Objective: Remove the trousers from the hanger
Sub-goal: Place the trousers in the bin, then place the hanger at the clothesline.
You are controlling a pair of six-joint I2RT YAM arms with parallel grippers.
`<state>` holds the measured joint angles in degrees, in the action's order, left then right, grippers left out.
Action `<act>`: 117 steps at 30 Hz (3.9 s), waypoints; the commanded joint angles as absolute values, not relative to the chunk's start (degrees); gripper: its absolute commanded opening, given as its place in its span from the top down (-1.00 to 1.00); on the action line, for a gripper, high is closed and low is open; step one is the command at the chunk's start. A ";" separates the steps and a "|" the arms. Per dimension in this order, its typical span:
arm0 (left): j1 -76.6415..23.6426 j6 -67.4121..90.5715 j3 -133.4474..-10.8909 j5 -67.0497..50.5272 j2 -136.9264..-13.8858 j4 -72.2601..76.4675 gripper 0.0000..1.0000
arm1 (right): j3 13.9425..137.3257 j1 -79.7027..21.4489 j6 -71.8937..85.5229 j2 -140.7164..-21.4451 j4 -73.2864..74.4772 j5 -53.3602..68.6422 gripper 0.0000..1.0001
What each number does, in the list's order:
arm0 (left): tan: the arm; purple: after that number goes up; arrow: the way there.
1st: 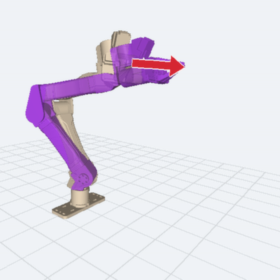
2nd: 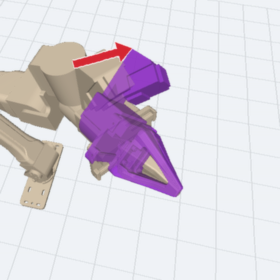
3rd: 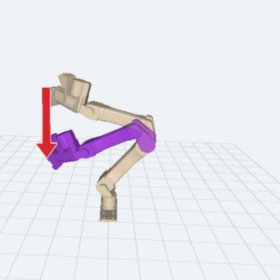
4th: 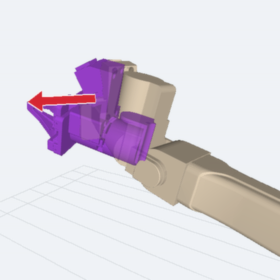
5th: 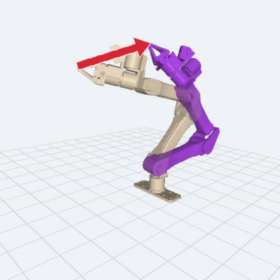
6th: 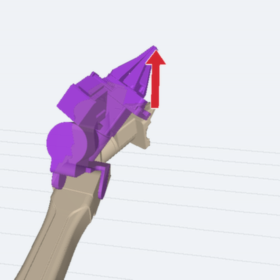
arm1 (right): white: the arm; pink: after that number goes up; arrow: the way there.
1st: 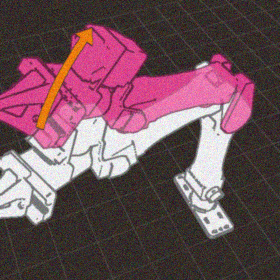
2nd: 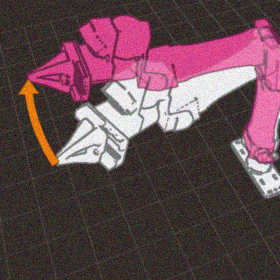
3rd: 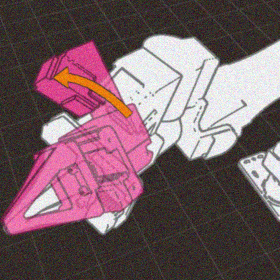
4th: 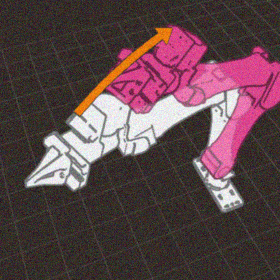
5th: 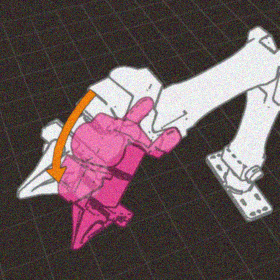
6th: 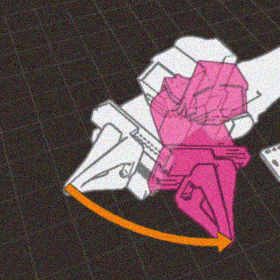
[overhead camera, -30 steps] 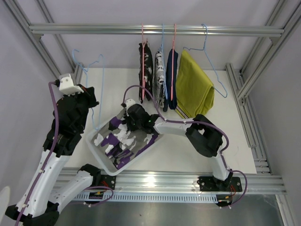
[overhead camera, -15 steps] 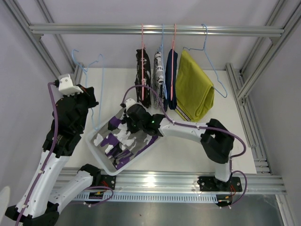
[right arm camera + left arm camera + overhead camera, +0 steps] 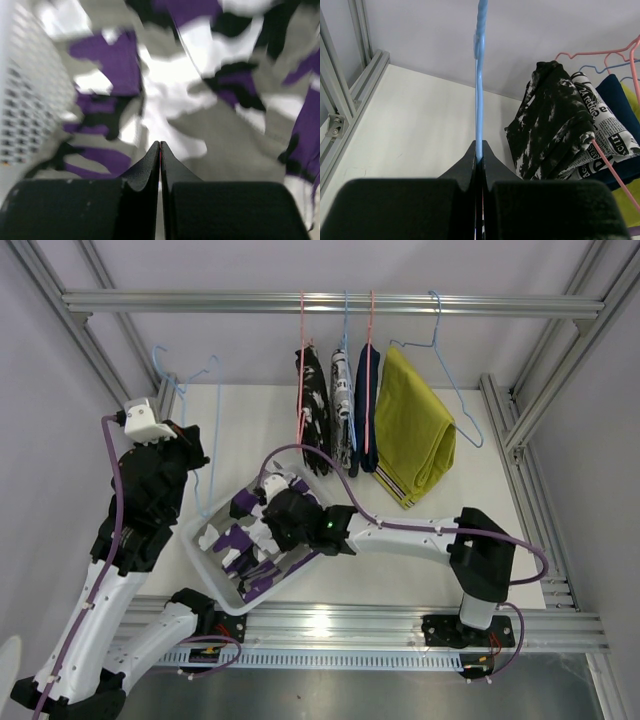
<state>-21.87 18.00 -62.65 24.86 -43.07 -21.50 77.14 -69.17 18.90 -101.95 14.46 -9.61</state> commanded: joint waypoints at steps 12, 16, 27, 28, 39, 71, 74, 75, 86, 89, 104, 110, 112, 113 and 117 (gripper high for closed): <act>-21.45 17.93 -62.58 25.14 -42.63 -18.90 0.99 | 70.66 -70.66 25.22 -108.19 13.79 -7.73 0.95; -21.45 18.02 -62.58 25.05 -42.71 -18.90 0.99 | 73.82 -70.75 24.35 -106.79 16.34 -8.52 0.94; -21.44 17.84 -62.49 25.14 -42.80 -18.81 0.99 | 82.53 -73.12 22.85 -106.61 16.88 -6.07 0.93; -21.45 17.93 -62.58 25.14 -42.80 -18.81 0.99 | 82.36 -73.47 23.11 -107.48 16.61 -5.89 0.93; -21.45 17.93 -62.58 24.70 -43.07 -18.81 0.99 | 83.85 -73.04 23.47 -115.75 14.50 -2.90 0.95; -21.45 18.02 -62.32 23.56 -44.12 -18.72 0.99 | 91.58 -62.93 16.17 -117.15 15.74 -1.23 1.00; -21.44 17.93 -62.49 23.55 -44.30 -18.72 0.99 | 90.44 -62.58 16.52 -118.91 14.59 -0.70 1.00; -21.45 17.76 -62.40 23.64 -44.38 -18.72 0.99 | 89.83 -62.58 16.70 -119.35 14.50 -0.70 1.00; -21.45 10.65 -64.25 25.75 -44.83 -19.60 0.99 | 80.34 -65.21 14.50 -104.61 14.41 -4.13 1.00; -21.53 9.76 -64.78 26.37 -44.65 -20.39 0.99 | 77.88 -66.09 14.24 -99.33 15.73 -6.76 0.98; -22.59 6.34 -79.88 13.55 -53.08 -37.61 0.99 | 67.51 -65.74 12.48 -77.88 16.08 -10.63 0.23; -20.92 3.17 -86.03 10.72 -57.30 -40.69 0.99 | 61.18 -65.30 11.78 -65.59 17.31 -12.57 0.03; -20.22 3.16 -88.06 10.98 -59.05 -41.31 0.99 | 57.77 -64.95 12.39 -60.07 17.93 -14.49 -0.01; -20.04 3.25 -89.20 11.51 -59.76 -41.92 0.99 | 56.53 -64.69 12.65 -58.20 18.63 -15.11 -0.02; -19.51 3.16 -92.46 14.76 -61.96 -41.58 0.99 | 51.16 -63.46 13.89 -49.15 21.09 -16.08 -0.07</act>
